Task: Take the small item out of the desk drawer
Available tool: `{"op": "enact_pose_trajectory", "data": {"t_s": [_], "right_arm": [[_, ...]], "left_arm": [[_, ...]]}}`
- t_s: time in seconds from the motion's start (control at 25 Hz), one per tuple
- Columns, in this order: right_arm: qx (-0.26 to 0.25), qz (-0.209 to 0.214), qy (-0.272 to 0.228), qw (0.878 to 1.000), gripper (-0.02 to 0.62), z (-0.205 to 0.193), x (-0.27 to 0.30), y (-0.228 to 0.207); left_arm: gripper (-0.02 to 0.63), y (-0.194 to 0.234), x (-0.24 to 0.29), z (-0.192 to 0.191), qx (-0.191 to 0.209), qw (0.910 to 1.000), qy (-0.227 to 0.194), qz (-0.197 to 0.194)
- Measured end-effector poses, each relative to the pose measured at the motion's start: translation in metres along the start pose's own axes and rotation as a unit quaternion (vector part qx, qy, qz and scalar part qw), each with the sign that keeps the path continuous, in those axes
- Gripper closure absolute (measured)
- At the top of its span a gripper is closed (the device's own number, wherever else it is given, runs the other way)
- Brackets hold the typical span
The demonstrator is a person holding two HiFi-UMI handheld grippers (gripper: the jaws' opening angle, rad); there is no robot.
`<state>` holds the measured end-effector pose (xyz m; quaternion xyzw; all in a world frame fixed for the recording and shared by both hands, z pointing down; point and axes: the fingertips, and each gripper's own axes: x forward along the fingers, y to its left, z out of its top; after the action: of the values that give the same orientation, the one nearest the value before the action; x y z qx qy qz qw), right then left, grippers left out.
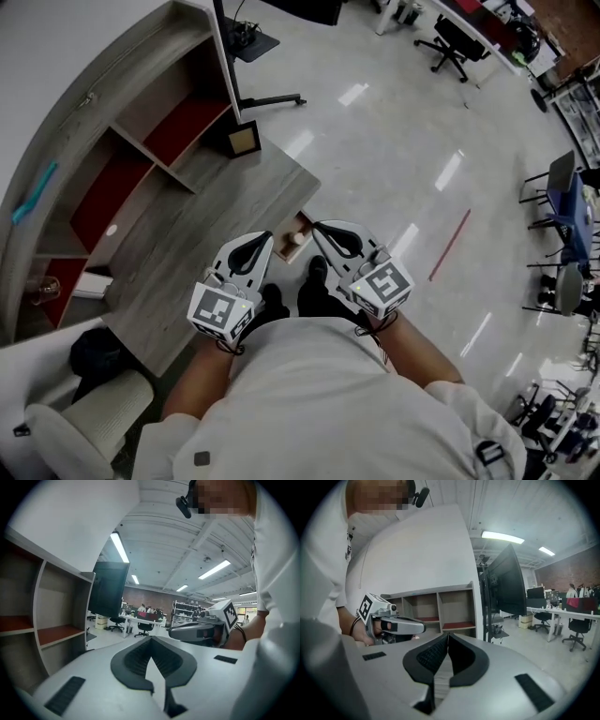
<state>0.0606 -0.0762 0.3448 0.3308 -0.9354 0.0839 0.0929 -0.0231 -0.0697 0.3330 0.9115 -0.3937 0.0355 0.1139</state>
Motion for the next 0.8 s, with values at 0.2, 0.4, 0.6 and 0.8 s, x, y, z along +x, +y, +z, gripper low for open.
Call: {"op": "enact_pose_trajectory", "data": {"t_s": [0.2, 0.4, 0.6, 0.8], "right_arm": [[0.017, 0.025, 0.025, 0.999, 0.574, -0.026, 0.02, -0.023], [0.022, 0.051, 0.066, 0.996, 0.572, -0.063, 0.04, -0.041], [0.044, 0.074, 0.107, 0.991, 0.571, -0.103, 0.058, -0.054], [0.069, 0.088, 0.138, 0.984, 0.571, -0.138, 0.069, -0.066]], "left_arm": [[0.595, 0.023, 0.016, -0.033, -0.018, 0.9988, 0.028, 0.037], [0.595, 0.039, 0.029, -0.064, -0.037, 0.996, 0.05, 0.063], [0.595, 0.055, 0.034, -0.098, -0.056, 0.9918, 0.076, 0.087], [0.595, 0.065, 0.038, -0.132, -0.076, 0.9862, 0.1, 0.107]]}}
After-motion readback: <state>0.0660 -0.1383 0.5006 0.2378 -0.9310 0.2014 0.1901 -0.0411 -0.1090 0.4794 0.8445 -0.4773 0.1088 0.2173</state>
